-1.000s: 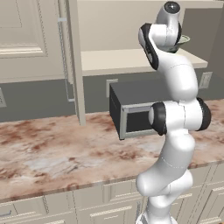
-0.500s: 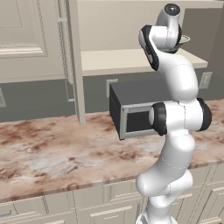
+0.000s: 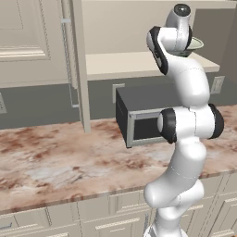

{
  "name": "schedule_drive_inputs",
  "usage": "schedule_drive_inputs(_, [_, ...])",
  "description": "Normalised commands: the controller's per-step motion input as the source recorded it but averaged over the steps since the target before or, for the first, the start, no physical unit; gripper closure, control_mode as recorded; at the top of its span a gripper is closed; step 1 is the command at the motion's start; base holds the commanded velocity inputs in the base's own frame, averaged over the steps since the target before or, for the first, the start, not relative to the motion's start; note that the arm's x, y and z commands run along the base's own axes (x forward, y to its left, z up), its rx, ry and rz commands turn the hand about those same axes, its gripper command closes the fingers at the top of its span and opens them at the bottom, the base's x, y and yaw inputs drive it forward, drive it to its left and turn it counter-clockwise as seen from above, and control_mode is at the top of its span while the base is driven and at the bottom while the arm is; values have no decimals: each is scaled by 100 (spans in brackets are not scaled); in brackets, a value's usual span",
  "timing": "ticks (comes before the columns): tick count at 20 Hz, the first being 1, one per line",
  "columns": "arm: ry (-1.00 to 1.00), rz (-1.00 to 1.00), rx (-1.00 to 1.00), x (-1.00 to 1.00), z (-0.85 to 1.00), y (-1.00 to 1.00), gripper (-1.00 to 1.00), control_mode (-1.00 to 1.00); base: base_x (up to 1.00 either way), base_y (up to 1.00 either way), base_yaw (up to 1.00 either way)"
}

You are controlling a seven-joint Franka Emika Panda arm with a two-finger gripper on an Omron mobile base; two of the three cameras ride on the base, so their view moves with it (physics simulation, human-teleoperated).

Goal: Move the bowls from the cabinet to the plates on the dining table.

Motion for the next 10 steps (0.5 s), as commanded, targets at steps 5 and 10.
schedule_drive_inputs(5, [0,2,0,-6,3,3,100,-100,0,0,0])
schedule_drive_inputs(10, [0,4,-8,-34,22,10,100,-100,0,0,0])
